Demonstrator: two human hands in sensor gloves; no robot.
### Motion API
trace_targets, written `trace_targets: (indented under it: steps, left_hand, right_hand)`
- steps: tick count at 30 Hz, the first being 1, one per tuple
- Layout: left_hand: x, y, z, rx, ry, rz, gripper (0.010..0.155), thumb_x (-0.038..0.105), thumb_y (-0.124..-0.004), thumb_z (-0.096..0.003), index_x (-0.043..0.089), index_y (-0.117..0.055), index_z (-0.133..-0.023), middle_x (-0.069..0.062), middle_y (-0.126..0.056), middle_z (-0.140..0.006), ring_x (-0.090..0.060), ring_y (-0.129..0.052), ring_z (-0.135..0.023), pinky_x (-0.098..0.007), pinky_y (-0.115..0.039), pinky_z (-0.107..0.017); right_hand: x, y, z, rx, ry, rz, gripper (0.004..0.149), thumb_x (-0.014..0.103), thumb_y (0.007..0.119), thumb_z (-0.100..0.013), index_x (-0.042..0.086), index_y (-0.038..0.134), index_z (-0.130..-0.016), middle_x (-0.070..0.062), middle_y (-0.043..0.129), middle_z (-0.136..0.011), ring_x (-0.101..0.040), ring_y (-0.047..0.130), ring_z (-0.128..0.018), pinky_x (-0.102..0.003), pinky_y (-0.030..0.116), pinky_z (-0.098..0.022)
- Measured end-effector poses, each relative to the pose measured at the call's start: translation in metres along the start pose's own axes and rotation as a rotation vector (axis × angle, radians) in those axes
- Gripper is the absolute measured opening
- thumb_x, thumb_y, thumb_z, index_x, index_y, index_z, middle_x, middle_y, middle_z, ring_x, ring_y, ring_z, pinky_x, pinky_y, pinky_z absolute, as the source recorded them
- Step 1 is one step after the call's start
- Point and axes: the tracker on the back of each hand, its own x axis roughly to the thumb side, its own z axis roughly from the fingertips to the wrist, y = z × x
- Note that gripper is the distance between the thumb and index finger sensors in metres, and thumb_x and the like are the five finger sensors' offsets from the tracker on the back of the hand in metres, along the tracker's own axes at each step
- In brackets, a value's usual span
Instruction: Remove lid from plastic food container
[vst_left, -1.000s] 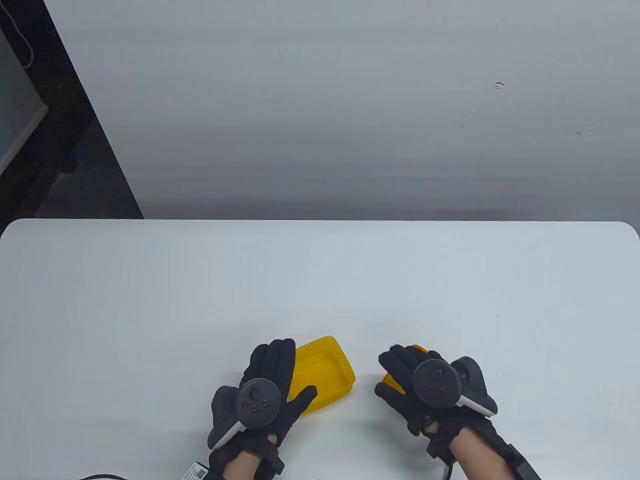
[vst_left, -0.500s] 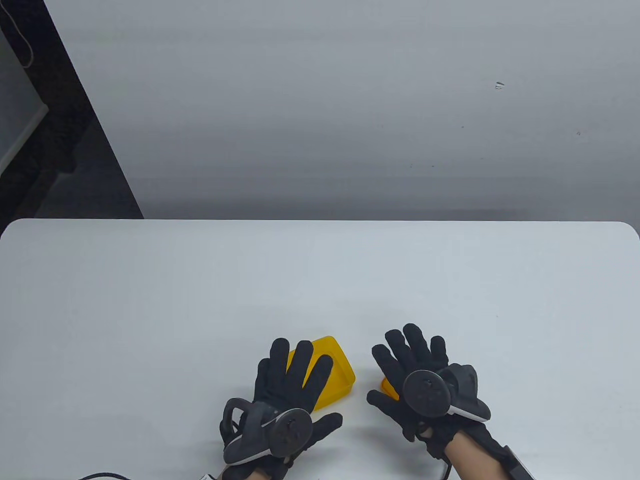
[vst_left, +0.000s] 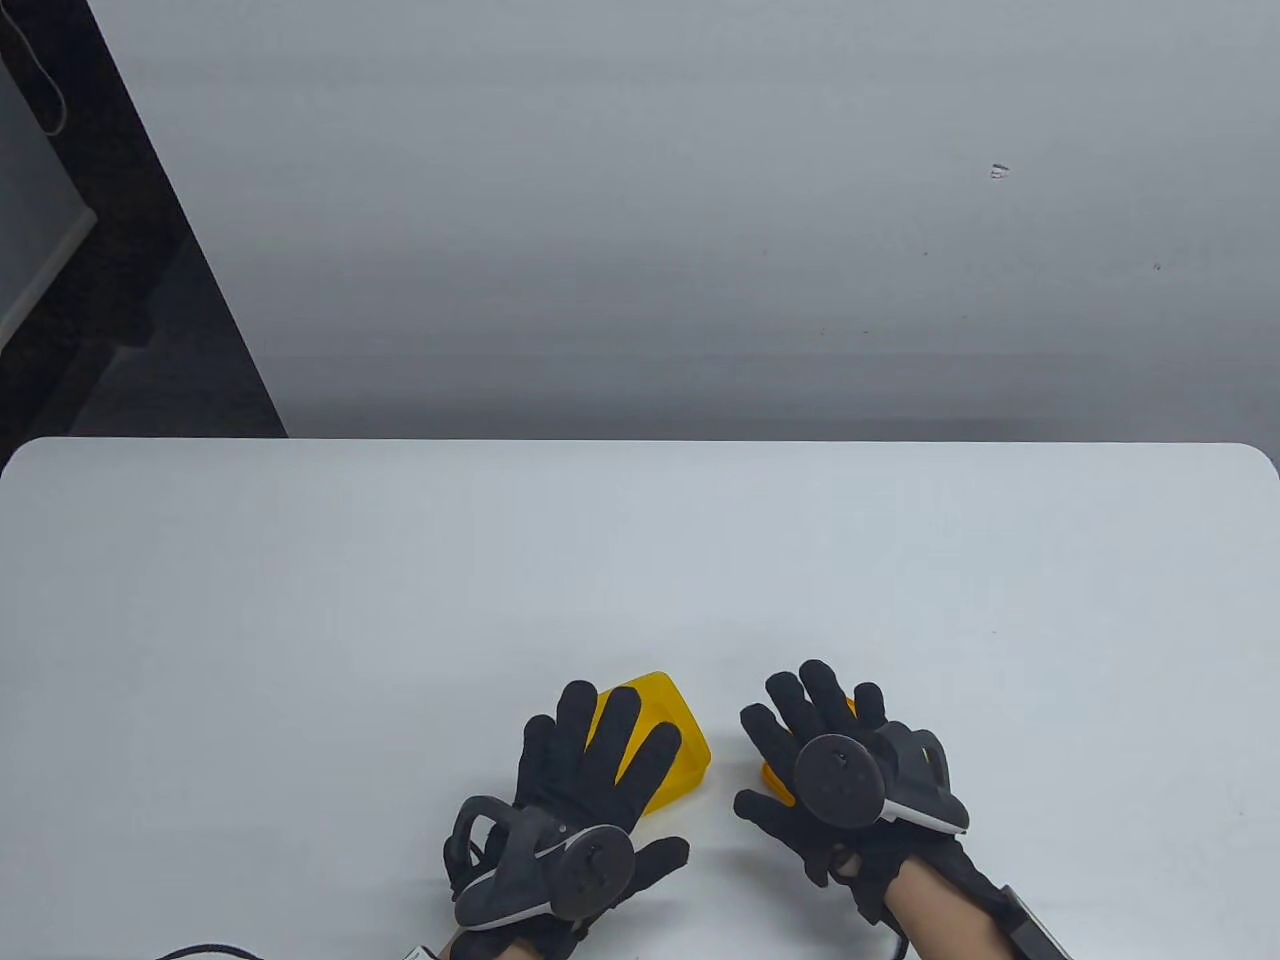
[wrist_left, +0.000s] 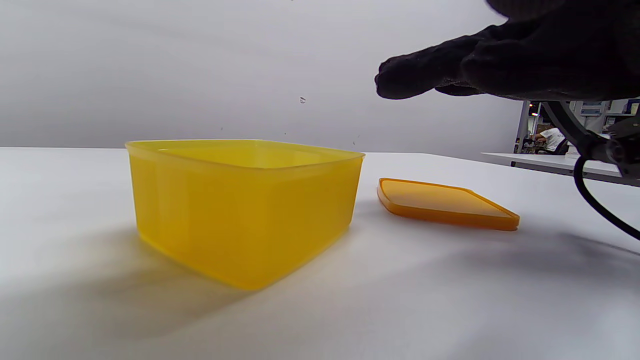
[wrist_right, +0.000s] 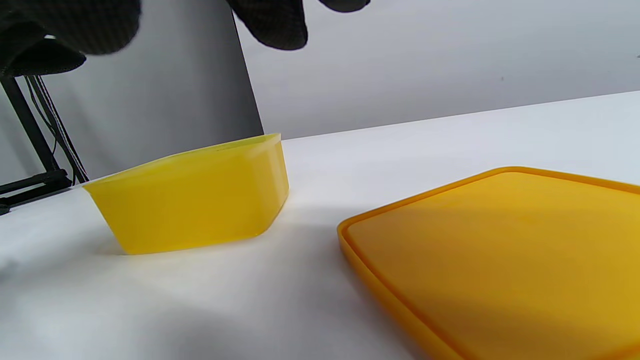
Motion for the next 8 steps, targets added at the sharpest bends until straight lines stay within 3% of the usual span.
trace_targets:
  steps: [8]
  left_hand:
    - [0.0001, -0.0004, -0.0003, -0.006, 0.002, -0.007, 0.088, 0.078, -0.057, -0.0469, 0.039, -0.013, -0.112, -0.009, -0.010, -0.124, -0.047, -0.009, -0.113, -0.070, -0.032, -0.075]
  right_hand:
    - [-0.0004, 0.0011, -0.0004, 0.006, 0.002, -0.010, 0.081, 0.063, 0.060, -0.045, 0.015, 0.041, -0.107, -0.017, 0.020, -0.110, -0.046, 0.012, -0.103, -0.072, 0.013, -0.062]
